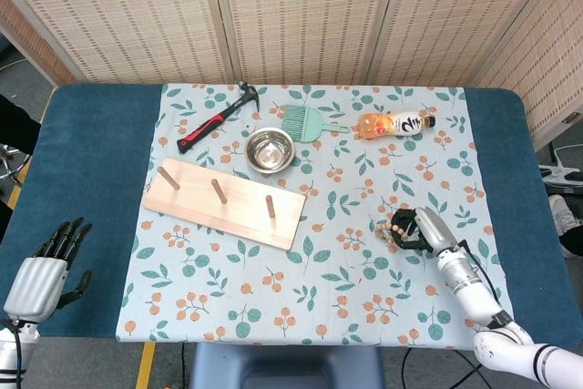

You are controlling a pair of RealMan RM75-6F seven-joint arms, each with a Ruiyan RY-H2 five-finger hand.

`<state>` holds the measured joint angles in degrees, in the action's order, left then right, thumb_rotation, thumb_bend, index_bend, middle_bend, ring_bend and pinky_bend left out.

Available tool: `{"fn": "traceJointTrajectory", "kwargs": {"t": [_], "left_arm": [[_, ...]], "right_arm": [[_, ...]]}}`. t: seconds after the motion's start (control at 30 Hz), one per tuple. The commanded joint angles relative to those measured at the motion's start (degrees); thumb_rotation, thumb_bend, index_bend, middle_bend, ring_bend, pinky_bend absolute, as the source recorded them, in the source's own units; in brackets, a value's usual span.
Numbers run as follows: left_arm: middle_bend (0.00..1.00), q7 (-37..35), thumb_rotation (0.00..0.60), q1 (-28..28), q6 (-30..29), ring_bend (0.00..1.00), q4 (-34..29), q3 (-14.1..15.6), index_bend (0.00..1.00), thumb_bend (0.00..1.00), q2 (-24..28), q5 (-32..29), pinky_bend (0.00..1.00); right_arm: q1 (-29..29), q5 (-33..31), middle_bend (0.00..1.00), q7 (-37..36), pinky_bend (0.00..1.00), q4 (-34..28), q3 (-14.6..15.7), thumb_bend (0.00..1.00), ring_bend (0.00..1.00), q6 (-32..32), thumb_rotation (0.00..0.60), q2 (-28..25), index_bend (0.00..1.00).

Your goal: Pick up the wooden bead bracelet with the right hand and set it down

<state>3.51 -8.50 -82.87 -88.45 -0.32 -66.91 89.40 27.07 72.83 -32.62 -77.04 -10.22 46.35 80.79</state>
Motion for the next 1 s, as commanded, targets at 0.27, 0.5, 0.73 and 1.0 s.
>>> {"fn": "traceJointTrajectory", "kwargs": {"t": [0.27, 0.5, 0.73, 1.0], "left_arm": [[0.01, 0.5, 0.6, -0.2, 0.5, 0.02, 0.1, 0.1, 0.0, 0.45, -0.4, -0.1, 0.29], [0.02, 0.8, 0.6, -0.4, 1.0, 0.03, 0.2, 0.0, 0.0, 0.45, -0.7, -0.4, 0.3], [0.02, 0.8, 0.6, -0.4, 1.0, 0.03, 0.3, 0.0, 0.0, 0.45, -0.7, -0.5, 0.3], [0.02, 0.7, 0.6, -0.4, 1.0, 0.03, 0.2, 0.0, 0.0, 0.45, -0.7, -0.4, 0.3]], "right_arm": [[-3.2, 7.7, 0.63, -66.1, 0.5, -1.7, -6.2, 0.65, 0.5, -9.9, 0.6, -4.2, 0.76], [-3.5, 22.0, 0.63, -102.6, 0.5, 7.9, -0.1, 0.68, 0.5, 2.1, 0.6, -0.7, 0.75], [-1.8, 29.3, 0.6, -118.1, 0.48, 20.0, 7.5, 0.68, 0.39, 15.2, 0.482, 3.8, 0.5], [0.0, 30.4, 0.46, -117.7, 0.39, 25.4, 12.5, 0.66, 0.28, 20.5, 0.312, 6.3, 0.29]]}}
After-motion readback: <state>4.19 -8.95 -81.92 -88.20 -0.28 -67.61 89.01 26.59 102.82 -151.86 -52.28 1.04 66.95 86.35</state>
